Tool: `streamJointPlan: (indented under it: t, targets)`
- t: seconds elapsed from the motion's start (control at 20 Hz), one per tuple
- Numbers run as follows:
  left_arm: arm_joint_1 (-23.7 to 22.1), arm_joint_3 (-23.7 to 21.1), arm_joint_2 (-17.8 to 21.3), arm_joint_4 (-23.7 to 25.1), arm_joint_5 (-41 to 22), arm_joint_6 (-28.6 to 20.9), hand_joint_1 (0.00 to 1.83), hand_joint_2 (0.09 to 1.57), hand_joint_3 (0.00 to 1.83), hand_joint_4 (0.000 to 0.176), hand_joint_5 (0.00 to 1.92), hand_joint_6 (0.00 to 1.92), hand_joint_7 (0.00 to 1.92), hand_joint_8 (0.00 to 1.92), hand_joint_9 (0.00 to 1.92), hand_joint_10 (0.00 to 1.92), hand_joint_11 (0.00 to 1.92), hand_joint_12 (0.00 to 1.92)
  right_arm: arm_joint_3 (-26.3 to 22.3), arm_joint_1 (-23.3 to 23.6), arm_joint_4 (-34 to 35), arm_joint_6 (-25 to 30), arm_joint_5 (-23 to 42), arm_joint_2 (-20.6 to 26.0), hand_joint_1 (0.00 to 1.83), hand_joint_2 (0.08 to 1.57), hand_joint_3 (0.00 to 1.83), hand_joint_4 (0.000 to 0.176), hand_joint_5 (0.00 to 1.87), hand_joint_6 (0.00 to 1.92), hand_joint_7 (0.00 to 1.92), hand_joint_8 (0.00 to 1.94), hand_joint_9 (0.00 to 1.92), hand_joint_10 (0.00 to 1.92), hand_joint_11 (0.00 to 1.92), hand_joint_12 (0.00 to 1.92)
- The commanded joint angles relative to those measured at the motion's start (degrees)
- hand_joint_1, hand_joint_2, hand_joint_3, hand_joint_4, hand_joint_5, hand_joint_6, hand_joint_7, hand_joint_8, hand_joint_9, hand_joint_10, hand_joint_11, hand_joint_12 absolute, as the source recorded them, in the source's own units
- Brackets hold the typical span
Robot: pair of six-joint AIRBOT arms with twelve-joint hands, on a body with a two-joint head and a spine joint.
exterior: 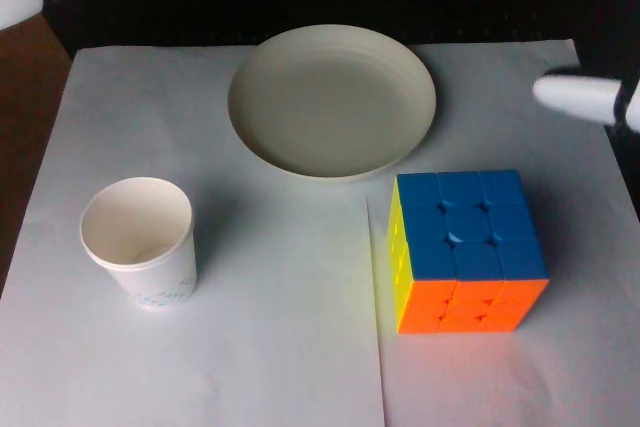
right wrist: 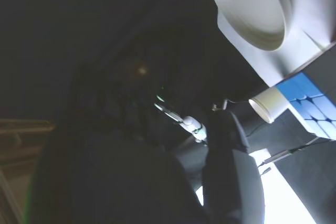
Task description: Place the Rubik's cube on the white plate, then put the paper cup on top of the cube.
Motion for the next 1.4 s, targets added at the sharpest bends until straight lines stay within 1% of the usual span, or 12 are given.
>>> streamJointPlan:
  t: [0.0, 0.3, 0.35, 0.5, 0.55, 0.8, 0.9, 0.95, 1.05, 1.15, 1.2, 1.35]
  targets:
    - [-0.9, 0.1, 0.6, -1.4, -6.8, -0.2, 0.03, 1.35, 0.00, 0.132, 0.00, 0.00, 0.00, 0.00, 0.00, 0.00, 0.00, 0.00, -0.4, 0.6, -0.8, 1.2, 7.0, 0.1, 0.53, 1.07, 0.00, 0.018, 0.00, 0.00, 0.00, 0.00, 0.02, 0.00, 0.00, 0.59]
    - [-0.9, 0.0, 0.8, -2.1, -6.7, -0.1, 0.01, 1.35, 0.00, 0.142, 0.00, 0.00, 0.00, 0.00, 0.00, 0.00, 0.00, 0.00, -1.9, -2.8, -8.7, 12.1, 7.0, 0.4, 0.69, 0.97, 0.00, 0.010, 0.00, 0.00, 0.00, 0.00, 0.00, 0.00, 0.00, 0.33]
    - [-0.9, 0.0, 0.8, -2.3, -6.7, -0.1, 0.04, 1.38, 0.01, 0.119, 0.00, 0.00, 0.00, 0.00, 0.00, 0.00, 0.00, 0.00, -2.2, -3.5, -9.9, 13.9, 6.9, 0.2, 0.65, 0.96, 0.00, 0.000, 0.00, 0.00, 0.00, 0.00, 0.00, 0.00, 0.00, 0.95]
    - [-0.9, 0.0, 0.8, -2.6, -6.4, 0.0, 0.00, 1.36, 0.00, 0.139, 0.01, 0.00, 0.00, 0.00, 0.00, 0.00, 0.00, 0.00, -1.8, -5.4, -11.9, 18.5, 6.8, -1.5, 0.75, 0.96, 0.00, 0.000, 0.00, 0.00, 0.00, 0.00, 0.00, 0.00, 0.00, 0.03]
    - [-0.9, 0.0, 0.8, -2.5, -6.1, 0.1, 0.00, 1.39, 0.01, 0.104, 0.01, 0.00, 0.00, 0.00, 0.00, 0.00, 0.00, 0.00, -1.8, -5.7, -12.1, 18.6, 6.6, -2.1, 0.72, 0.97, 0.00, 0.000, 0.00, 0.00, 0.00, 0.00, 0.00, 0.00, 0.00, 0.00]
    - [-0.9, 0.0, 0.7, -3.0, -6.0, 0.4, 0.01, 1.39, 0.00, 0.122, 0.02, 0.00, 0.00, 0.00, 0.00, 0.00, 0.00, 0.00, 0.2, -5.8, -14.6, 22.1, 3.4, -6.9, 0.71, 0.94, 0.00, 0.000, 0.00, 0.00, 0.00, 0.00, 0.00, 0.00, 0.00, 0.00]
    - [-0.9, 0.0, 0.7, -3.0, -5.9, 0.4, 0.01, 1.40, 0.00, 0.103, 0.03, 0.00, 0.00, 0.00, 0.00, 0.00, 0.00, 0.00, 1.2, -5.7, -14.7, 22.6, 2.2, -8.7, 0.70, 0.94, 0.00, 0.000, 0.00, 0.00, 0.00, 0.00, 0.00, 0.00, 0.01, 0.00]
    - [-0.9, 0.0, 0.7, -3.0, -5.8, 0.4, 0.04, 1.40, 0.00, 0.108, 0.03, 0.00, 0.00, 0.00, 0.00, 0.00, 0.00, 0.00, 1.5, -5.7, -14.7, 22.6, 1.7, -9.2, 0.69, 0.94, 0.00, 0.000, 0.00, 0.00, 0.00, 0.00, 0.00, 0.00, 0.04, 0.02]
    - [-0.9, 0.0, 0.6, -3.2, -5.9, 0.4, 0.03, 1.39, 0.00, 0.121, 0.03, 0.00, 0.00, 0.00, 0.00, 0.00, 0.00, 0.00, 2.3, -5.7, -14.7, 22.6, -0.3, -10.3, 0.79, 0.92, 0.00, 0.000, 0.00, 0.00, 0.00, 0.00, 0.00, 0.00, 0.00, 0.66]
    - [-0.8, 0.0, 0.7, -3.3, -6.0, 0.4, 0.01, 1.45, 0.01, 0.107, 0.03, 0.00, 0.00, 0.00, 0.00, 0.00, 0.00, 0.00, 2.9, -5.7, -14.7, 22.6, -2.0, -10.8, 0.75, 0.92, 0.00, 0.000, 0.00, 0.00, 0.00, 0.00, 0.00, 0.00, 0.00, 0.29]
    - [-0.8, 0.0, 0.7, -3.4, -6.1, 0.4, 0.03, 1.43, 0.00, 0.106, 0.03, 0.00, 0.00, 0.00, 0.00, 0.00, 0.00, 0.00, 3.3, -5.7, -14.5, 22.6, -2.6, -11.2, 0.71, 0.92, 0.00, 0.000, 0.00, 0.00, 0.00, 0.00, 0.00, 0.00, 0.00, 0.70]
    - [-0.6, 0.0, 0.7, -3.6, -6.2, 0.4, 0.03, 1.44, 0.01, 0.100, 0.04, 0.00, 0.00, 0.00, 0.00, 0.00, 0.00, 0.00, 4.1, -5.8, -14.5, 22.6, -4.0, -12.4, 0.76, 0.94, 0.00, 0.000, 0.00, 0.00, 0.00, 0.00, 0.03, 0.01, 0.00, 0.87]
